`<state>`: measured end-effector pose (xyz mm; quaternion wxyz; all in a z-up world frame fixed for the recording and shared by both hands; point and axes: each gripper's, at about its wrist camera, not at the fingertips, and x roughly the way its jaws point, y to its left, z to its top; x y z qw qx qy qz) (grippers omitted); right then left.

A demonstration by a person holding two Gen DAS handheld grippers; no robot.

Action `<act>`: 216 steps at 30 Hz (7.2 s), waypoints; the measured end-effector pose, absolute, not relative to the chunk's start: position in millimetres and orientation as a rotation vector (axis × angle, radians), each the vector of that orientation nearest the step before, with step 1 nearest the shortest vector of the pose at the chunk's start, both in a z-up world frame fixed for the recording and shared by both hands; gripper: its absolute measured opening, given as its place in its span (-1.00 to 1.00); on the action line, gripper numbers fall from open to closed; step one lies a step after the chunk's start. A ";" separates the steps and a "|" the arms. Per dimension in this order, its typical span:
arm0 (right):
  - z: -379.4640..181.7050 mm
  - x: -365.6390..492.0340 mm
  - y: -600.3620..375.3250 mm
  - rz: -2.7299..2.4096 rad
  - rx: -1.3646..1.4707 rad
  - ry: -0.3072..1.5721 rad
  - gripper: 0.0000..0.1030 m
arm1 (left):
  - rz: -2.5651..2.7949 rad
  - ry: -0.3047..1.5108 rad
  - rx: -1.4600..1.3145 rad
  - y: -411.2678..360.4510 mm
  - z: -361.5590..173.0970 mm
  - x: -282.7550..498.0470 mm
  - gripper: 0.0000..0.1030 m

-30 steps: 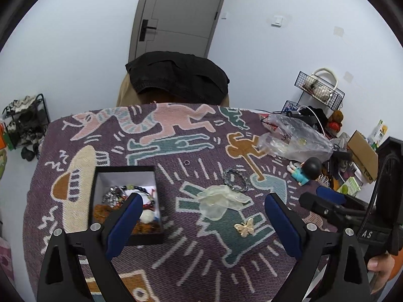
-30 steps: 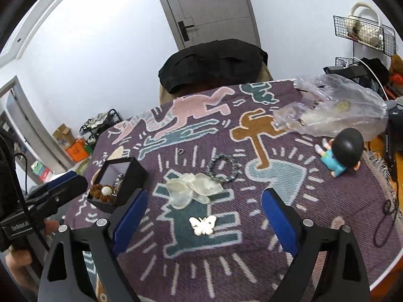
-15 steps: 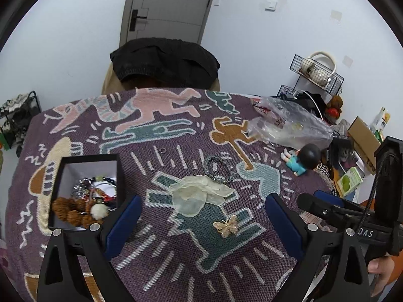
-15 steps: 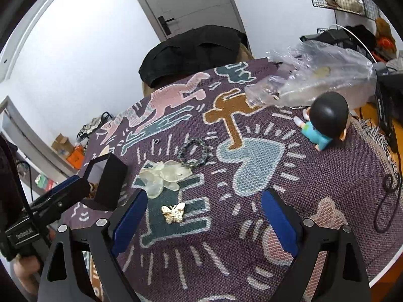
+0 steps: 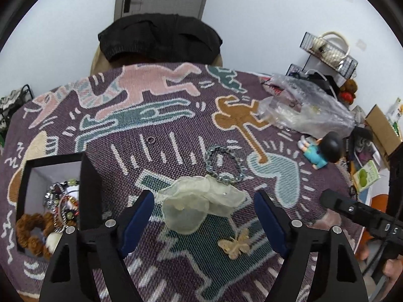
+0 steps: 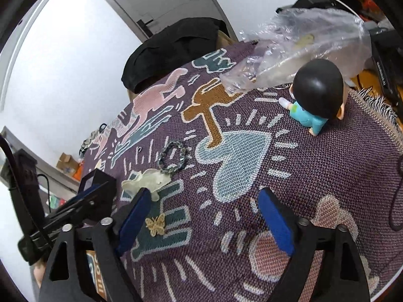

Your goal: Organize jewelry

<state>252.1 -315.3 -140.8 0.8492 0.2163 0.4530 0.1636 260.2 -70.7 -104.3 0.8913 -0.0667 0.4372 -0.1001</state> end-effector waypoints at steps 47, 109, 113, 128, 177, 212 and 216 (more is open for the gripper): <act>-155.0 339.4 -212.1 0.338 0.134 1.002 -0.81 | -0.174 0.697 -0.188 25.7 -22.3 247.0 -0.93; -62.5 251.2 -119.4 0.598 0.102 0.907 0.61 | -0.075 0.724 -0.307 117.0 -30.8 183.5 0.50; -68.3 248.8 -142.3 0.581 0.107 0.909 0.60 | -0.092 0.733 -0.292 98.9 -32.4 183.1 0.50; -101.5 242.2 -192.9 0.542 0.046 0.957 0.60 | -0.146 0.775 -0.240 41.8 -48.2 181.4 0.50; -148.9 242.7 -235.1 0.302 0.096 0.942 -0.22 | -0.177 0.861 -0.105 -25.6 -67.2 239.9 0.50; -148.7 284.9 -313.1 0.246 0.319 0.875 -0.22 | 0.016 1.104 0.004 -52.7 -147.9 387.0 -0.44; -151.8 284.7 -310.6 0.251 0.319 0.881 -0.22 | 0.022 1.095 0.019 -53.6 -148.3 387.7 -0.53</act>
